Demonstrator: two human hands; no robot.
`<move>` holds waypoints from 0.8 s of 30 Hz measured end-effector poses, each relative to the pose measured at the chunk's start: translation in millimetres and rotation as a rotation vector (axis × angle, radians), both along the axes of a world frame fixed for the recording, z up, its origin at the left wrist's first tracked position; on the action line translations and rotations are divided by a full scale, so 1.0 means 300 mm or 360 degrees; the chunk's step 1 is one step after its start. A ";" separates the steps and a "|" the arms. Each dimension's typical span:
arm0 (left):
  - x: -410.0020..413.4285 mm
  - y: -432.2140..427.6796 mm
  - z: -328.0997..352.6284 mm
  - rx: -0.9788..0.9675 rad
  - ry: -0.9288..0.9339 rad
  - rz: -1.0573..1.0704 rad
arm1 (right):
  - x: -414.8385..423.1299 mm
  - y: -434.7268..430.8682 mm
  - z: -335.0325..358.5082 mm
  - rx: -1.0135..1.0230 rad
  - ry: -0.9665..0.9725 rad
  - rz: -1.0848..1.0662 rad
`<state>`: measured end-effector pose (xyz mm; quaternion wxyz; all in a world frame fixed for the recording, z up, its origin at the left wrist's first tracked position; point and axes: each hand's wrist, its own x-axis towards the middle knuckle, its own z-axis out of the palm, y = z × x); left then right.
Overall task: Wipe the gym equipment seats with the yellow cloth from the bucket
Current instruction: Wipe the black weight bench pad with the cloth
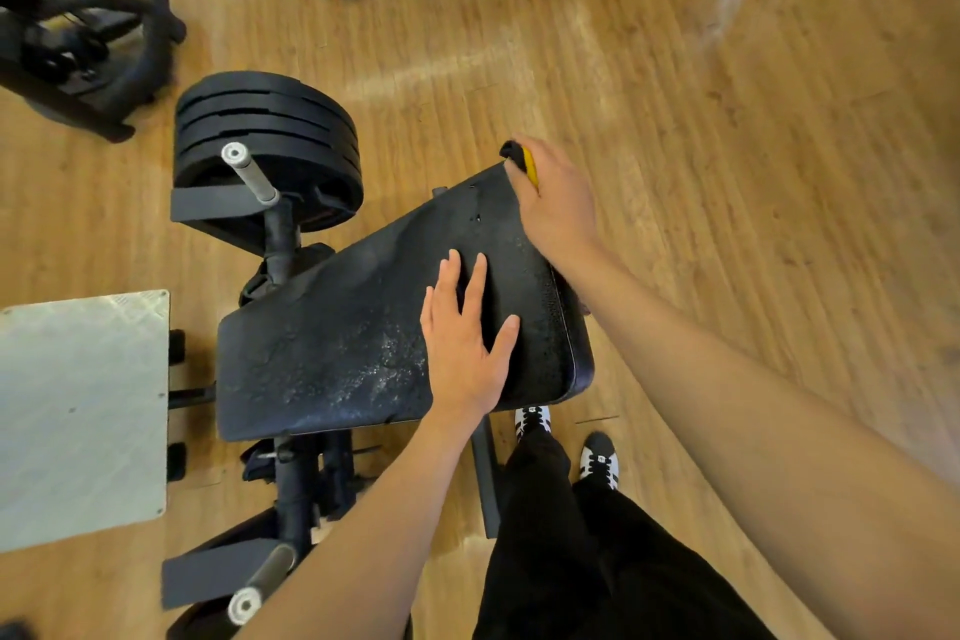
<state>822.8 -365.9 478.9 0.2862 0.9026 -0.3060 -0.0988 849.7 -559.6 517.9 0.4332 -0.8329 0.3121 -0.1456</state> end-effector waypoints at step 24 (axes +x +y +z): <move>-0.005 -0.006 0.010 0.0019 0.0033 0.0033 | -0.259 0.131 0.002 -0.0081 0.0022 0.0194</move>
